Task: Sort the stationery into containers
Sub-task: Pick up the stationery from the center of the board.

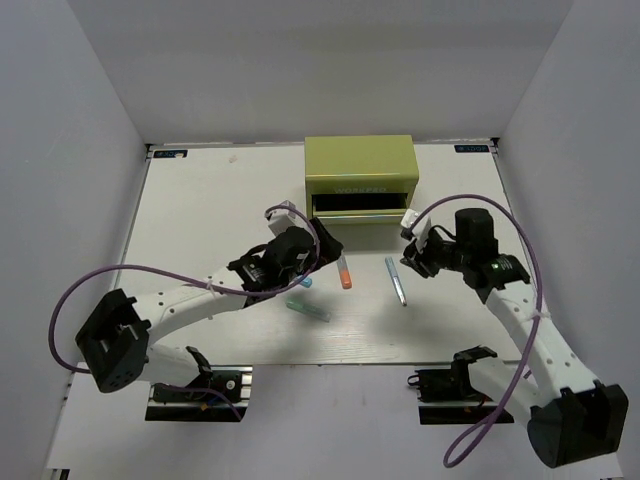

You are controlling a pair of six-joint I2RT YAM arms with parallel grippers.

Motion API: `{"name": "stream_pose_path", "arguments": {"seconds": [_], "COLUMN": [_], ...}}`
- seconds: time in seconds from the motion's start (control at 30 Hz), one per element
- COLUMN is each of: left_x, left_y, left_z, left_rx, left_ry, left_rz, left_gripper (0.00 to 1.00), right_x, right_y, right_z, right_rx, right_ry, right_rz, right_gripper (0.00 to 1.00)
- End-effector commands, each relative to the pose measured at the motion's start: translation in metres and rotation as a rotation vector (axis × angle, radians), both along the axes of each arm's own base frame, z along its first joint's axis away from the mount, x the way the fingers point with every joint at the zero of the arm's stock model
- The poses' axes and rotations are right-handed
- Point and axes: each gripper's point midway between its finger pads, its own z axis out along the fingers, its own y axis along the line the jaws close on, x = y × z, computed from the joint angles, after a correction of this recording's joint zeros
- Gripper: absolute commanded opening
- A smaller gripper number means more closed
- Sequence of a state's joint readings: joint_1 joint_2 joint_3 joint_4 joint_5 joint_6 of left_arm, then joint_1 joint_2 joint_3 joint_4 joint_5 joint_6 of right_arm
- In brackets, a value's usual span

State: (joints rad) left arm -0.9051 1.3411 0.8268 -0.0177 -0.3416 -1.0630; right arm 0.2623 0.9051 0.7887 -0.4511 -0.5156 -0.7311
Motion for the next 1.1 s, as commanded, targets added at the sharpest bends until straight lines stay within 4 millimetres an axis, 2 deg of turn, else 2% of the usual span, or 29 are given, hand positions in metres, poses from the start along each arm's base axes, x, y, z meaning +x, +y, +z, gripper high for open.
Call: {"name": "stream_pose_path", "arguments": {"seconds": [0.0, 0.03, 0.07, 0.13, 0.17, 0.2, 0.23, 0.3, 0.33, 0.37, 0.53, 0.57, 0.67, 0.73, 0.8, 0.83, 0.87, 0.9, 0.97, 1.03, 1.07], "left_x": [-0.015, -0.013, -0.009, -0.006, -0.004, -0.005, -0.004, -0.004, -0.003, -0.002, 0.008, 0.01, 0.013, 0.015, 0.017, 0.018, 0.018, 0.019, 0.018, 0.018, 0.015], "left_y": [0.075, 0.078, 0.078, 0.075, 0.073, 0.071, 0.07, 0.07, 0.07, 0.069, 0.073, 0.072, 0.075, 0.078, 0.085, 0.088, 0.091, 0.095, 0.104, 0.116, 0.123], "left_z": [-0.037, -0.028, -0.014, 0.0, 0.013, 0.017, 0.021, 0.028, 0.03, 0.031, 0.071, 0.083, 0.104, 0.129, 0.143, 0.14, 0.148, 0.145, 0.152, 0.143, 0.146], "left_rx": [0.333, 0.313, 0.306, 0.257, 0.195, 0.155, 0.122, 0.059, 0.047, 0.031, 0.043, 0.024, 0.053, 0.044, 0.042, 0.066, 0.068, 0.094, 0.132, 0.193, 0.219], "left_ry": [0.128, 0.117, 0.054, -0.005, -0.064, -0.084, -0.107, -0.165, -0.186, -0.21, -0.389, -0.435, -0.533, -0.605, -0.619, -0.616, -0.626, -0.62, -0.614, -0.579, -0.586], "left_rz": [0.155, 0.187, 0.169, 0.16, 0.159, 0.151, 0.154, 0.155, 0.153, 0.151, 0.153, 0.155, 0.154, 0.171, 0.208, 0.215, 0.227, 0.245, 0.266, 0.297, 0.303], "left_gripper": [1.0, 1.0, 1.0, 0.99, 0.97, 0.97, 0.97, 0.97, 0.97, 0.99, 1.0, 1.0, 1.0, 1.0, 1.0, 1.0, 1.0, 1.0, 1.0, 1.0, 1.0], "right_x": [-0.017, -0.021, -0.02, -0.022, -0.017, -0.017, -0.018, -0.014, -0.013, -0.011, 0.008, 0.01, 0.014, 0.018, 0.019, 0.018, 0.017, 0.015, 0.013, 0.009, 0.009], "right_y": [0.004, 0.005, 0.007, 0.009, 0.008, 0.009, 0.008, 0.009, 0.007, 0.008, -0.007, -0.009, -0.015, -0.014, -0.014, -0.013, -0.012, -0.011, -0.008, -0.006, -0.004], "right_z": [-0.033, -0.046, -0.048, -0.064, -0.069, -0.069, -0.082, -0.089, -0.101, -0.104, -0.127, -0.134, -0.147, -0.148, -0.154, -0.156, -0.159, -0.162, -0.164, -0.168, -0.169], "right_rx": [0.037, 0.037, 0.049, 0.05, 0.044, 0.045, 0.037, 0.03, 0.007, 0.002, -0.049, -0.057, -0.09, -0.087, -0.098, -0.1, -0.104, -0.11, -0.107, -0.116, -0.115], "right_ry": [0.211, 0.261, 0.277, 0.349, 0.355, 0.361, 0.419, 0.434, 0.471, 0.469, 0.467, 0.473, 0.475, 0.472, 0.48, 0.489, 0.497, 0.507, 0.515, 0.524, 0.525], "right_rz": [-0.028, -0.037, -0.045, -0.069, -0.09, -0.098, -0.13, -0.15, -0.189, -0.197, -0.373, -0.414, -0.469, -0.481, -0.491, -0.49, -0.488, -0.482, -0.469, -0.454, -0.443], "right_gripper": [0.39, 0.39, 0.39, 0.39, 0.44, 0.47, 0.49, 0.52, 0.54, 0.56, 0.6, 0.6, 0.6, 0.6, 0.6, 0.58, 0.58, 0.58, 0.56, 0.56, 0.56]}}
